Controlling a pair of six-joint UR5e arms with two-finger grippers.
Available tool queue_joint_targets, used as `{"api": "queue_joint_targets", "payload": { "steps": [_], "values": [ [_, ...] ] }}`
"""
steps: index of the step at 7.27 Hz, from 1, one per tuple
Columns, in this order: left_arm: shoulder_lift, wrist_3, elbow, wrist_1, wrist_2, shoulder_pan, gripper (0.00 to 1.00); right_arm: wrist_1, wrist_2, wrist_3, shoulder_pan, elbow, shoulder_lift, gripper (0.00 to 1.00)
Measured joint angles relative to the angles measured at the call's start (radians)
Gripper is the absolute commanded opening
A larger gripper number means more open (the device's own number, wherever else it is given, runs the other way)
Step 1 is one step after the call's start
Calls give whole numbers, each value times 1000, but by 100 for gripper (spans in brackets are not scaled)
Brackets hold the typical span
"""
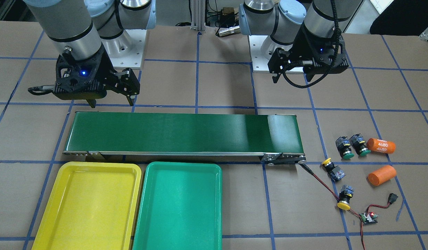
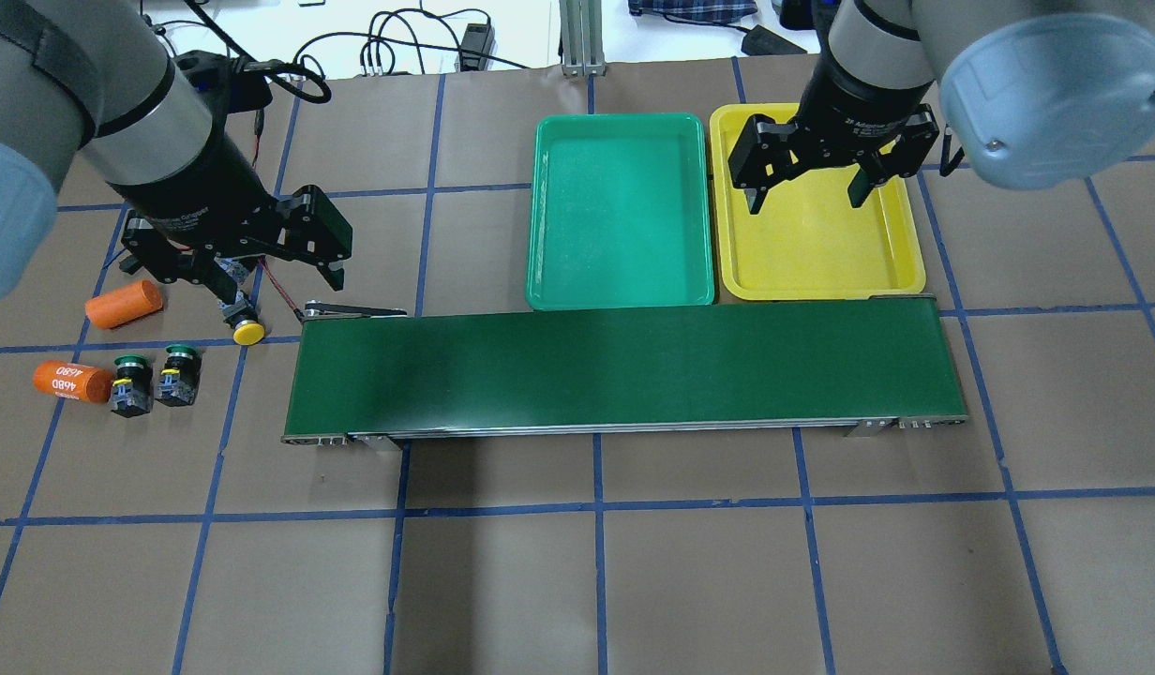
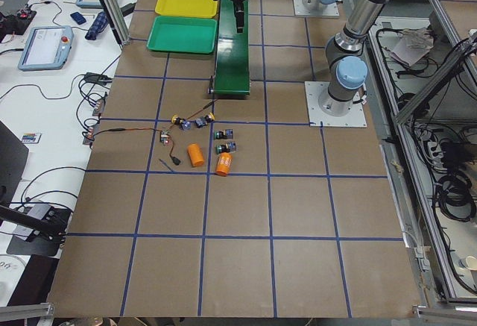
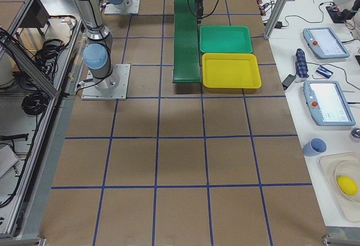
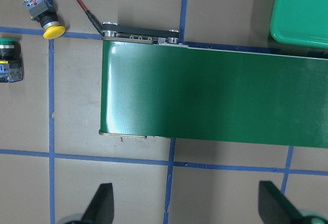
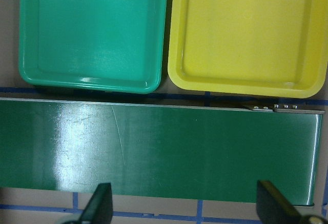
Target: Sort buttons by color to trays
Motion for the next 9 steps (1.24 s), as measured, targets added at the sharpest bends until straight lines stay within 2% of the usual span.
{"api": "queue_joint_targets", "payload": {
  "steps": [3,9],
  "values": [
    [2,-2,-1,-2,2,-1,100,45,-3,9,0,2,-1,100],
    [-4,3,-1,6,-3,1,100,33,-2,8,0,2,3,100]
  ]
}}
